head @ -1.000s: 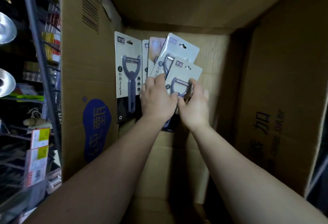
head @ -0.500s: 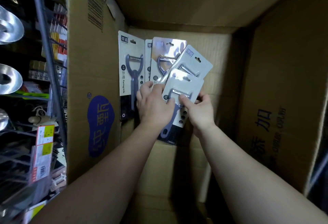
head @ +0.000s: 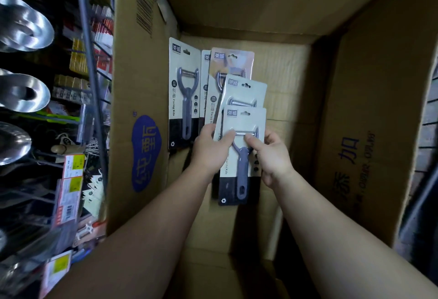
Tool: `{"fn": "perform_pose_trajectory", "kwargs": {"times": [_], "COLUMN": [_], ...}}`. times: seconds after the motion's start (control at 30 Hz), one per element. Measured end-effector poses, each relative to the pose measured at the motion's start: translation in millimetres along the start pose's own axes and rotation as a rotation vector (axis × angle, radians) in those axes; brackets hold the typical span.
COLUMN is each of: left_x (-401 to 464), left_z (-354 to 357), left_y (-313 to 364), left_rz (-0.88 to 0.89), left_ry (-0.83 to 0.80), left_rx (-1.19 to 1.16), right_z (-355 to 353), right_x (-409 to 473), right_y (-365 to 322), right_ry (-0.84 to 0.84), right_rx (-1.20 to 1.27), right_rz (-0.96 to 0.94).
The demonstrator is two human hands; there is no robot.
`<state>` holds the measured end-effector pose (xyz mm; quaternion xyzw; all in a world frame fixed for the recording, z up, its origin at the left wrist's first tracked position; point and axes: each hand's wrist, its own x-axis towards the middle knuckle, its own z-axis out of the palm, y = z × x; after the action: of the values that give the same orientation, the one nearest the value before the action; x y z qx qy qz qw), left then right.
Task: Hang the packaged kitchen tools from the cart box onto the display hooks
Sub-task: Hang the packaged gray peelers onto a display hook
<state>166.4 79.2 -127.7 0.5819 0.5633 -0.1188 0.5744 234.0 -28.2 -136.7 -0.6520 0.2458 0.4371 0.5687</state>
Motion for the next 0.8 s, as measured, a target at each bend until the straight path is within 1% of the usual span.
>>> {"fn": "perform_pose_trajectory", "kwargs": {"times": [0.1,0.27,0.4,0.5,0.8], "left_x": [-6,-27,-45,-61,-107], "left_z": [-8,-23,-34,-44,-64], "left_y": [-4,-9,-16,-16,-19], "left_rz": [-0.096,-0.103,-0.093,-0.060,0.040], "left_ry": [-0.046,-0.018,0.006,-0.022,-0.078], "left_rx": [-0.159,-0.254,-0.242,-0.198,-0.099], "right_z": [-2,-4,-7,-14,-30], "right_x": [-10,-28,-46,-61,-113], "right_y": [-1,-7,-17,-28,-41], "right_ry": [0.017,0.050,0.091,0.126,0.078], "right_rx": [-0.016,-0.030,-0.038,-0.128,-0.265], "right_rz": [-0.019,-0.017,-0.063,-0.162,-0.310]}}
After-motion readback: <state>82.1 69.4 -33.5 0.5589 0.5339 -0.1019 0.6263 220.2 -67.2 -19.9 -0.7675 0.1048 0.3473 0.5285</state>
